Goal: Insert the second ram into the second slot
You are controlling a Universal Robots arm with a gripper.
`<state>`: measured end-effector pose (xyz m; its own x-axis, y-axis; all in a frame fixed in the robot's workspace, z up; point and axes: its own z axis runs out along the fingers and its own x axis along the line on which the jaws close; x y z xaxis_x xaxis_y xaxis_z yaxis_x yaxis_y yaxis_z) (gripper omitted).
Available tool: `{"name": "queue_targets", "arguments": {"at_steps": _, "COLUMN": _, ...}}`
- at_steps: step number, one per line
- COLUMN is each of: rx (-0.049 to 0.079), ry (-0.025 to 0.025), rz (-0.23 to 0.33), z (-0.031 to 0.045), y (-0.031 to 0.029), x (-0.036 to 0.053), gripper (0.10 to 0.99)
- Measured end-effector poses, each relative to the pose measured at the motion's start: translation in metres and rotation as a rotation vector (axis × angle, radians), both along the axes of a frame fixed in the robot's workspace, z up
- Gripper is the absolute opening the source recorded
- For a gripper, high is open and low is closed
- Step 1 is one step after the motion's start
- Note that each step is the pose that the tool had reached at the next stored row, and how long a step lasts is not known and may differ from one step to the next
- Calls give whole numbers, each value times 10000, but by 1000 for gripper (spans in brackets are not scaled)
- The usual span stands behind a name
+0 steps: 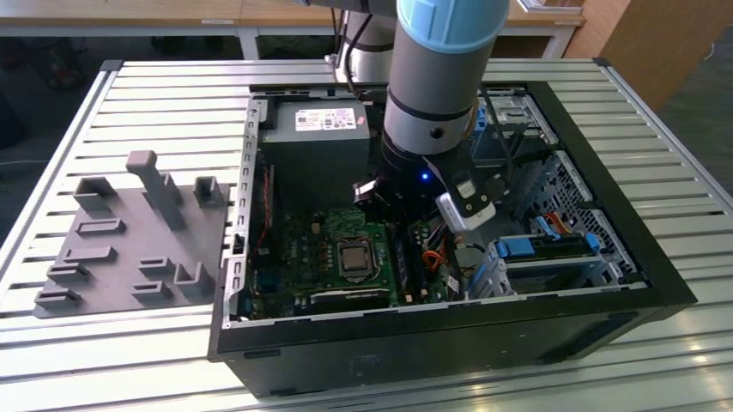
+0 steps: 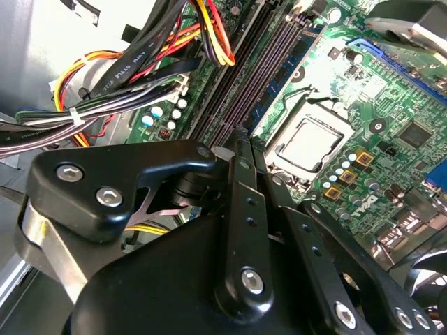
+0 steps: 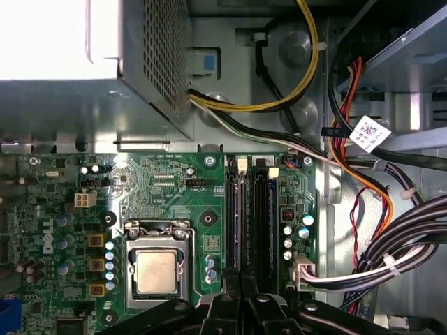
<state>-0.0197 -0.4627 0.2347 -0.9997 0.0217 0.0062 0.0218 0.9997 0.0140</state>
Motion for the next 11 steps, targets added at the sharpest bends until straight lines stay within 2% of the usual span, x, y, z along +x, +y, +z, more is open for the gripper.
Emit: {"name": "queue_targets", "arguments": {"at_steps": 11, "rx": -5, "ry": 2, "rz": -45, "z": -28, "y": -16, "x": 15, "gripper": 122}}
